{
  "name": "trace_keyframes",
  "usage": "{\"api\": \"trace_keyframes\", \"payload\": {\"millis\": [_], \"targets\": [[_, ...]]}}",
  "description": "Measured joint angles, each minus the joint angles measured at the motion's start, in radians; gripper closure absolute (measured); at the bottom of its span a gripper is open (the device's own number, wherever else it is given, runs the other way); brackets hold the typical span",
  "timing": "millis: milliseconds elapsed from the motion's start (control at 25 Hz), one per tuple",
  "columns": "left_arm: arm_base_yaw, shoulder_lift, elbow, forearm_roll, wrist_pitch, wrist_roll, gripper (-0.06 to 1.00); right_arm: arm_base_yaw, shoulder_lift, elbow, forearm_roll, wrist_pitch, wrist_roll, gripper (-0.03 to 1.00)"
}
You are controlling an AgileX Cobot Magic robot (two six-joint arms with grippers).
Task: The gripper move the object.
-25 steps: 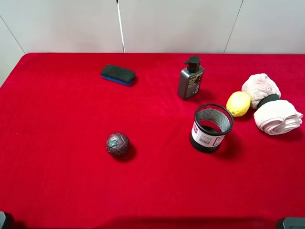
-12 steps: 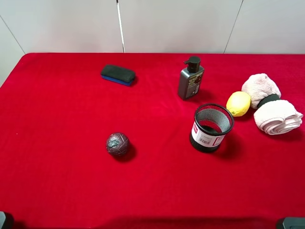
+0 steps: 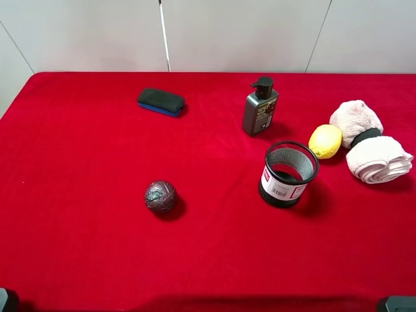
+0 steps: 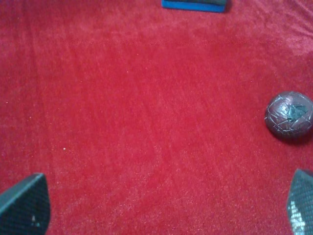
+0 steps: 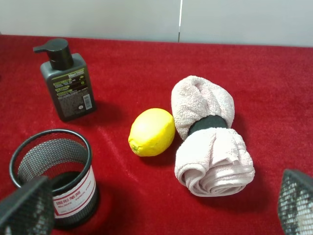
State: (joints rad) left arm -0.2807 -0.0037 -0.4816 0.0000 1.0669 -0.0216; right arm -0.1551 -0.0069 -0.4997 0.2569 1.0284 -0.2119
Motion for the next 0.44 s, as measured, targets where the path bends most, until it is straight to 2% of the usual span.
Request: {"api": "trace_keyframes", "payload": {"millis": [440], "targets": [[0.0, 0.0, 0.0, 0.0, 0.0, 0.0, -0.02, 0.0, 0.0, 0.0, 0.0, 0.0, 0.0, 0.27]]}}
